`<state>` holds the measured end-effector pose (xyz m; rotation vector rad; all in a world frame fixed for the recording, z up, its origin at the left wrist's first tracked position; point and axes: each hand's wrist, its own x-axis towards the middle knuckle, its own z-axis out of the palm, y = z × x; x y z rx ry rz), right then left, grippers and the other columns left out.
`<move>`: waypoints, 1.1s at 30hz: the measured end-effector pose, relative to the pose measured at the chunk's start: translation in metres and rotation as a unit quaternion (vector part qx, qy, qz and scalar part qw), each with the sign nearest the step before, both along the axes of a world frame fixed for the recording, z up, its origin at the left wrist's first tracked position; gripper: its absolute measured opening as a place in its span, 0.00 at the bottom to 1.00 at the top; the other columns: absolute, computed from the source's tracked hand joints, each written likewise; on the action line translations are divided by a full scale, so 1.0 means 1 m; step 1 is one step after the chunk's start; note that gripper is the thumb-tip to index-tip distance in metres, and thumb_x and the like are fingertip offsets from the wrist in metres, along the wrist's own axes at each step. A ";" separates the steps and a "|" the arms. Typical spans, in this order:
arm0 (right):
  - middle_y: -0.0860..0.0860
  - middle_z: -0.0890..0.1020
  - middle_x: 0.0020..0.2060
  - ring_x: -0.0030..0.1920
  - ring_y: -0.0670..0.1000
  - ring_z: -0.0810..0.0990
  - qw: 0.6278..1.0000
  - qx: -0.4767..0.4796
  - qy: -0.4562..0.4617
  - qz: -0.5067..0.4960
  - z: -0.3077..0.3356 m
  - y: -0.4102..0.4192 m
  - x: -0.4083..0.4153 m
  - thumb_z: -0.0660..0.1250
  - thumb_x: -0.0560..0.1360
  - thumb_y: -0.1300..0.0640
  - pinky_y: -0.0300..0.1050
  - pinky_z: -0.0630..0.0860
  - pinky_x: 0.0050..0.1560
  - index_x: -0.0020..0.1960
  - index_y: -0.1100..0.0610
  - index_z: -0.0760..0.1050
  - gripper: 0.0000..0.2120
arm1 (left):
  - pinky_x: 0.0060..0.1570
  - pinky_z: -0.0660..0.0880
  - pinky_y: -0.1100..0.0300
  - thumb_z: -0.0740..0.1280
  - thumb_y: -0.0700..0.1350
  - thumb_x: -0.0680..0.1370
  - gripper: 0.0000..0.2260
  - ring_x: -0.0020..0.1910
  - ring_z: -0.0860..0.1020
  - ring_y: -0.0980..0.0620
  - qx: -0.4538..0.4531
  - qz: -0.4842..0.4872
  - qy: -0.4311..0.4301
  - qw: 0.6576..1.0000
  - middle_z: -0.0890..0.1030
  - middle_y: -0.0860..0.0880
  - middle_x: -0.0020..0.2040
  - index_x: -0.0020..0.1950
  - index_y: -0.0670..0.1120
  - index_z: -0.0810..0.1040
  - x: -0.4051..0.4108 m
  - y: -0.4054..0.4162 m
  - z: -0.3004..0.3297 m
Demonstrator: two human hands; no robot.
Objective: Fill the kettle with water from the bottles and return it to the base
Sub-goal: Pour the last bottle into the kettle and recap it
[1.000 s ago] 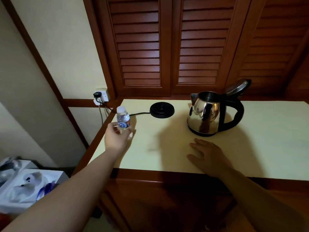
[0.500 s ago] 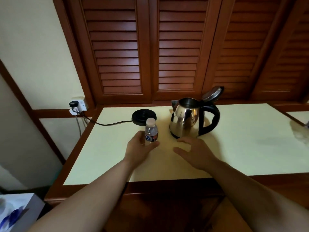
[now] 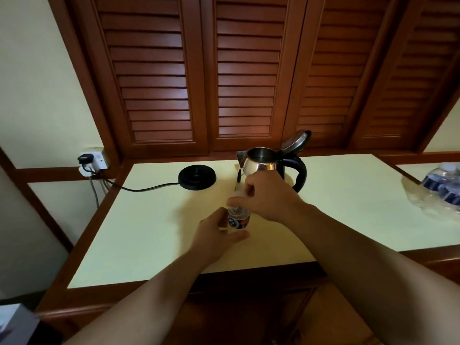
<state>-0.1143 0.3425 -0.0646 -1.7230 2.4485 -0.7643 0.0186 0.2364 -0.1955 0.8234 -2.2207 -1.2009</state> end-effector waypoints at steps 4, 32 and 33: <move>0.50 0.76 0.38 0.38 0.49 0.76 0.996 0.029 0.014 0.081 0.004 -0.001 -0.007 0.71 0.77 0.44 0.46 0.74 0.39 0.40 0.54 0.76 0.15 | 0.55 0.81 0.48 0.76 0.67 0.62 0.30 0.52 0.83 0.54 0.000 -0.023 -0.020 1.000 0.85 0.56 0.52 0.58 0.54 0.80 0.001 -0.004 0.002; 0.43 0.82 0.45 0.46 0.43 0.80 0.992 0.037 -0.119 0.010 -0.062 0.064 -0.143 0.73 0.76 0.51 0.41 0.74 0.45 0.50 0.48 0.81 0.04 | 0.58 0.82 0.49 0.81 0.53 0.70 0.20 0.51 0.85 0.54 0.051 0.014 0.038 0.998 0.87 0.54 0.51 0.59 0.56 0.80 -0.037 0.029 0.011; 0.43 0.82 0.46 0.47 0.43 0.80 0.991 0.037 -0.131 0.000 -0.076 0.067 -0.147 0.74 0.75 0.51 0.41 0.73 0.45 0.50 0.48 0.81 0.05 | 0.57 0.82 0.52 0.81 0.51 0.71 0.21 0.51 0.85 0.57 0.053 0.015 0.043 0.998 0.87 0.57 0.52 0.60 0.57 0.79 -0.038 0.031 0.012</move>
